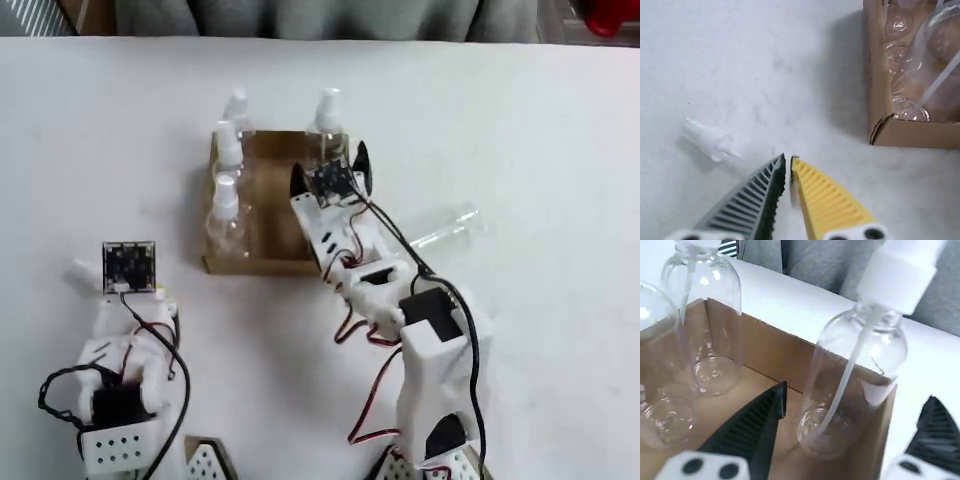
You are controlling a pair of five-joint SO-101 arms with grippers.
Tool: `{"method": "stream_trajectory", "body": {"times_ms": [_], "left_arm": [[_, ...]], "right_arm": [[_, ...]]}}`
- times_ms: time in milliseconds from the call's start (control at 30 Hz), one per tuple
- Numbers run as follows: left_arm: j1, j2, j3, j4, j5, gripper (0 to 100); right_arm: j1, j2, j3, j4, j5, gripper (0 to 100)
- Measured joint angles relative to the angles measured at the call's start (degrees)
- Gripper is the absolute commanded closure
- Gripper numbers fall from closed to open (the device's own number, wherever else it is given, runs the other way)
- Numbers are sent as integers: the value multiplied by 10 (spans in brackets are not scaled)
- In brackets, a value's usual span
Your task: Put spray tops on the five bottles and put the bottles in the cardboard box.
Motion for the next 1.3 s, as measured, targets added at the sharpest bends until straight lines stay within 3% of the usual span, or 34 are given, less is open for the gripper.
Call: {"method": "stream_trajectory", "body": {"times_ms": [600,1067,1300], "left_arm": [[0,0,0,0,0,980],[0,0,0,0,0,980],[0,0,0,0,0,980]], "right_arm": [[1,-9,43,-101,3,646],[1,-217,193,-101,3,647],[12,-459,257,80,3,647]]}}
